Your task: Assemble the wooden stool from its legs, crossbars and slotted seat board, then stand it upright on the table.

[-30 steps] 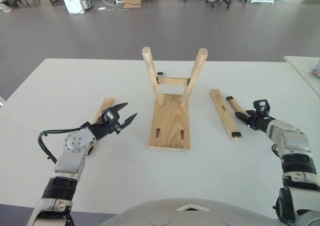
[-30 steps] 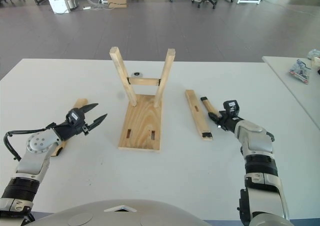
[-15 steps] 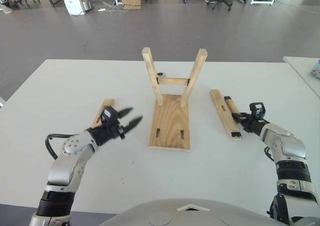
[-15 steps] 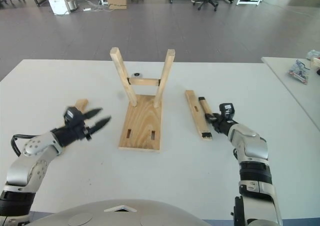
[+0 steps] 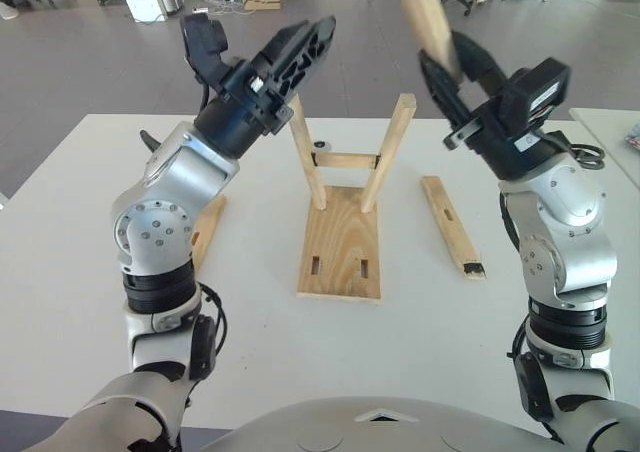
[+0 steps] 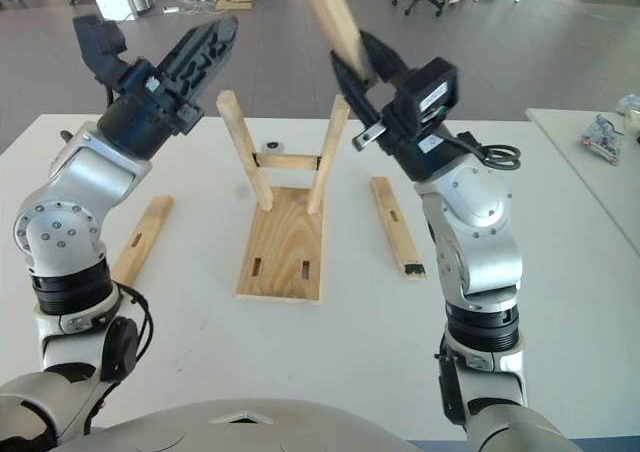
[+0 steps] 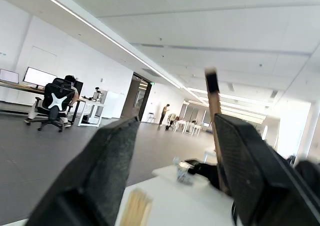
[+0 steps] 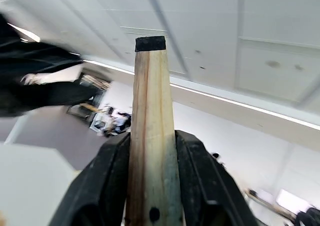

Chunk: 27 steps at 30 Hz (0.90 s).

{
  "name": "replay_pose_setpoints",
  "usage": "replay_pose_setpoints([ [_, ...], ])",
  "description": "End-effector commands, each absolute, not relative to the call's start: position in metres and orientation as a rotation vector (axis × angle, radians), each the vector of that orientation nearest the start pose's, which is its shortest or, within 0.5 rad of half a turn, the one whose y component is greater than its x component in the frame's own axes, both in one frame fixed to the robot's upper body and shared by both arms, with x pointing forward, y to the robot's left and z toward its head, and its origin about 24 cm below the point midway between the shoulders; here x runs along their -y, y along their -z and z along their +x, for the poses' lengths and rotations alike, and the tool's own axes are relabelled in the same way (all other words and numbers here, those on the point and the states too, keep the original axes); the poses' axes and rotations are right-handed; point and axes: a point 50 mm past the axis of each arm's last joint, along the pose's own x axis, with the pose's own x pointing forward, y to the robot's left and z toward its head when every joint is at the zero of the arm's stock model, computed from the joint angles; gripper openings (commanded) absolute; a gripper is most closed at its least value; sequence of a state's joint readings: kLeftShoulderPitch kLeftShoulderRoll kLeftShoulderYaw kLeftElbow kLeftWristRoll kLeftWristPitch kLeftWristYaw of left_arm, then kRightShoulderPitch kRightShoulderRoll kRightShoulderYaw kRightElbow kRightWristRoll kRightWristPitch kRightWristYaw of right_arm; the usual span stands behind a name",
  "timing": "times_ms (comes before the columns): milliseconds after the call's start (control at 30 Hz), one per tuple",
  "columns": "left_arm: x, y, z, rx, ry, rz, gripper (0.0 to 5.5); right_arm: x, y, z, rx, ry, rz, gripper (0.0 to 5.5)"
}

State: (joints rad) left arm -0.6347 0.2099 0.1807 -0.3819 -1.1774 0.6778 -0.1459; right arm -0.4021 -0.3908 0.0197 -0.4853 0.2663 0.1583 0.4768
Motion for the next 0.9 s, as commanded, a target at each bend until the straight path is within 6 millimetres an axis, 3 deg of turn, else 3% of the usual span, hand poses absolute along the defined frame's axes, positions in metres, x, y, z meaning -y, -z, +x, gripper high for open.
replay_pose_setpoints([
  [33,-0.100,-0.270,0.271,0.323,0.976,-0.700,2.81,0.117,-0.235,0.250,0.682,-0.783,-0.374,1.31],
  [333,-0.089,-0.264,0.258,0.283,1.081,-0.711,2.81,0.106,-0.237,0.254,0.680,-0.806,-0.251,1.31],
  [500,-0.092,-0.263,0.261,0.296,1.041,-0.710,2.81,0.104,-0.235,0.251,0.667,-0.825,-0.225,1.31],
  [900,-0.099,-0.266,0.268,0.343,0.956,-0.692,0.68,0.108,-0.231,0.252,0.637,-0.825,-0.239,1.31],
])
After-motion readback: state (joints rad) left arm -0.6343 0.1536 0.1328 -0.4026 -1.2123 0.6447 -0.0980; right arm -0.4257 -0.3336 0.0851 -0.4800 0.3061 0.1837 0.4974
